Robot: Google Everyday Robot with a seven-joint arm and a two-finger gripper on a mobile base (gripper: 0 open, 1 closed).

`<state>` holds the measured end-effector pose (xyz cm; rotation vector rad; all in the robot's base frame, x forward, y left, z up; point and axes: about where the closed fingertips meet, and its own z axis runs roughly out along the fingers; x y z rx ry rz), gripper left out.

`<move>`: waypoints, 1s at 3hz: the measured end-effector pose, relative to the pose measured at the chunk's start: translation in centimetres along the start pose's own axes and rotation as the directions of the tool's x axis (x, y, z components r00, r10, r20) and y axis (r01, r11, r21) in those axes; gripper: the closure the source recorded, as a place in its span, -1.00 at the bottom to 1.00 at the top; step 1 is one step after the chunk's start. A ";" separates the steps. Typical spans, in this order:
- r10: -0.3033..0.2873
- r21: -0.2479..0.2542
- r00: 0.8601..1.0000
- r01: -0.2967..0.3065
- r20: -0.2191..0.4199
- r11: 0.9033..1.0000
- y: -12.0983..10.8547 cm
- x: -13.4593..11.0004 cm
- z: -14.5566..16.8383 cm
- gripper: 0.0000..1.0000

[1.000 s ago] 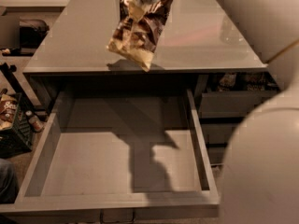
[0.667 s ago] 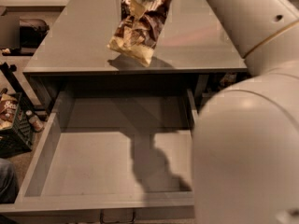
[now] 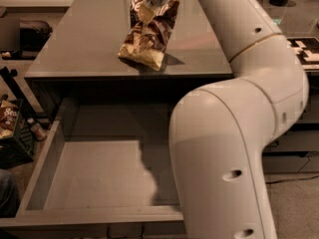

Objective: Pick brown chip bag from top drawer and place on counter

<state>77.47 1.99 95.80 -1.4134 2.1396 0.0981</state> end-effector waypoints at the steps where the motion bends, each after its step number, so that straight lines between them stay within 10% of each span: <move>1: 0.003 0.003 1.000 -0.003 0.007 1.000 -0.3 -0.2 0.1 0.65; 3: 0.003 0.003 1.000 -0.003 0.007 1.000 -0.3 -0.2 0.1 -0.28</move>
Offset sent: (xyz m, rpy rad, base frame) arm 0.0037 0.0005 0.0004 0.0067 -0.0051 -0.0022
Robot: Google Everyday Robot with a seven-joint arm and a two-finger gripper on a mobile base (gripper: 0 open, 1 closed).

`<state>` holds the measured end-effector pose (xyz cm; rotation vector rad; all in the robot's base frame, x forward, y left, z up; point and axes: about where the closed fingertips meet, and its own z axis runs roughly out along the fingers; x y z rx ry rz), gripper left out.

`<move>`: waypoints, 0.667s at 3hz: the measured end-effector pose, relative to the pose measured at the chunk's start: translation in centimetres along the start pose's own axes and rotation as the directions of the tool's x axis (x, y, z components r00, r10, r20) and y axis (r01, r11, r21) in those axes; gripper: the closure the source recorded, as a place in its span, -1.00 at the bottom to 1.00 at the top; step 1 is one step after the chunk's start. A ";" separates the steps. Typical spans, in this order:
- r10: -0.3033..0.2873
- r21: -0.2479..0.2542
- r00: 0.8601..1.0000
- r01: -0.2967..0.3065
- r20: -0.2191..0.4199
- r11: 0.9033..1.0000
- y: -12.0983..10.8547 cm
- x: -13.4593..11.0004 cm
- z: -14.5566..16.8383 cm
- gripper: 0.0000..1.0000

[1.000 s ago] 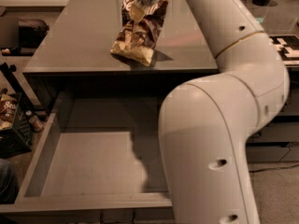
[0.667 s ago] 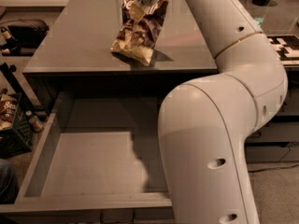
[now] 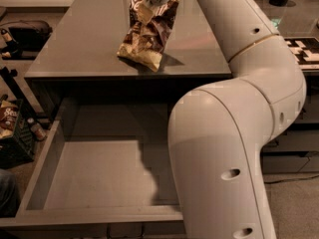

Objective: Pick brown chip bag from top drawer and place on counter

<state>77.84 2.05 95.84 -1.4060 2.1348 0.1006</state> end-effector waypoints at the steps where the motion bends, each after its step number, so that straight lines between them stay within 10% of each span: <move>1: 0.000 0.000 1.000 0.000 0.000 1.000 0.0 0.0 0.0 -0.75; 2: 0.000 0.000 1.000 0.000 0.000 1.000 0.0 0.0 0.0 -1.00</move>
Offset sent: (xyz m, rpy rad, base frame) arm 0.0000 0.0000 0.0000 0.0000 0.0000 0.0000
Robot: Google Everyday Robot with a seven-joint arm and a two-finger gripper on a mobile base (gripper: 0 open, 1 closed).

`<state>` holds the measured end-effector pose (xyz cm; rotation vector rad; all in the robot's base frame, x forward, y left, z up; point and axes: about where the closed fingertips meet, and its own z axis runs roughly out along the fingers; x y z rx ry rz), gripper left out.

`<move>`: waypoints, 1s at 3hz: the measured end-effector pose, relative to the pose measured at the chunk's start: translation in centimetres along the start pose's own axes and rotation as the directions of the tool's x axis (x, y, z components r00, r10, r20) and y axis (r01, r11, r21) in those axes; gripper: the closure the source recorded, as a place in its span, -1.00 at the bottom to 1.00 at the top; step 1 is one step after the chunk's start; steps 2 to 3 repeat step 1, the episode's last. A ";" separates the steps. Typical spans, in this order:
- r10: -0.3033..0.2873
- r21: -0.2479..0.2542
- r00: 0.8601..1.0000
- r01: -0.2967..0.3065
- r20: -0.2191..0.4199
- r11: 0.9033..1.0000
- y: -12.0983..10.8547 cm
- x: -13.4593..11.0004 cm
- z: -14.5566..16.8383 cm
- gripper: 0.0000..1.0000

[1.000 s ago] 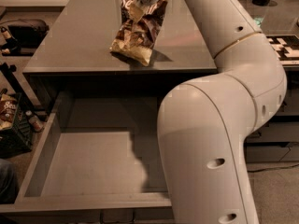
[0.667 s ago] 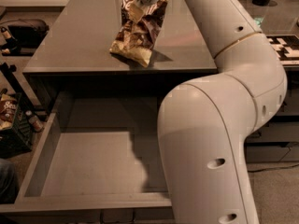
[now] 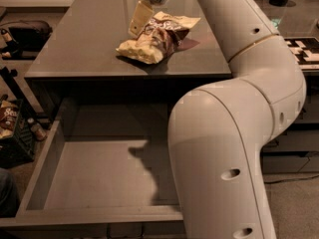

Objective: Pick brown chip bag from top drawer and place on counter

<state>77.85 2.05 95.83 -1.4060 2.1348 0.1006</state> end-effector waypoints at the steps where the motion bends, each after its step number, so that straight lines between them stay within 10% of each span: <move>1: 0.000 0.000 1.000 0.000 0.000 1.000 0.0 0.0 0.0 -1.00; 3: 0.000 0.000 1.000 0.000 0.000 1.000 0.0 0.0 0.0 -1.00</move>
Offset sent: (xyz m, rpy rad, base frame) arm 0.0000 0.0000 0.0000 0.0000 0.0000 0.0000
